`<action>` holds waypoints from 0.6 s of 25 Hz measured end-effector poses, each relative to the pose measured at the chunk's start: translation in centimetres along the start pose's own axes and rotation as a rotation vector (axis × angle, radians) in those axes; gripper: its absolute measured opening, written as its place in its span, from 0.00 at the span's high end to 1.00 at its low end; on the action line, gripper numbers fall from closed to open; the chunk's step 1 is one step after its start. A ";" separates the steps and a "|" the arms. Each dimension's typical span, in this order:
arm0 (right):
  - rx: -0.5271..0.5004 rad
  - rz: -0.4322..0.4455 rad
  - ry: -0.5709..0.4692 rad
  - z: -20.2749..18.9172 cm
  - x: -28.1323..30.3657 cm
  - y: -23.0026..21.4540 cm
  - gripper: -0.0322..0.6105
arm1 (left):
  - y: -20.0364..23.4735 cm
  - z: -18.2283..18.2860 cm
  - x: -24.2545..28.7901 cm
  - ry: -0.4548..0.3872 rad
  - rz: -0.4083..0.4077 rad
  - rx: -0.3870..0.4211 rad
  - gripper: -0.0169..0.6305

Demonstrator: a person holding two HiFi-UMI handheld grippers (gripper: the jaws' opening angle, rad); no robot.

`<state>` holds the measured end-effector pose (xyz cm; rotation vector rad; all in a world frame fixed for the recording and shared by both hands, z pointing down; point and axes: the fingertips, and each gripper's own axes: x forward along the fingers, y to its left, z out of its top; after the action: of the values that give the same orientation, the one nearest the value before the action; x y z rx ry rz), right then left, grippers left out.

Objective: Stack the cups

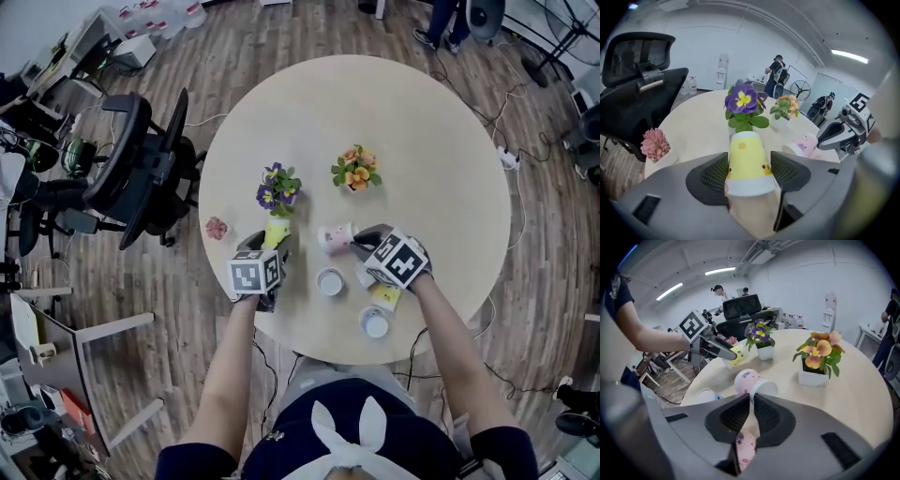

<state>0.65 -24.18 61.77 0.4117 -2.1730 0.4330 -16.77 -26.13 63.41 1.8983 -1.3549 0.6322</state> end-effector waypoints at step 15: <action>-0.091 -0.181 0.000 -1.2 -4.8 1.4 0.89 | -2.6 -3.0 -1.9 -0.267 -0.016 -0.008 0.52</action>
<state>3.65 -21.72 58.38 0.5521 -2.1237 0.2330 -14.97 -22.13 63.21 2.0397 -1.5011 0.3733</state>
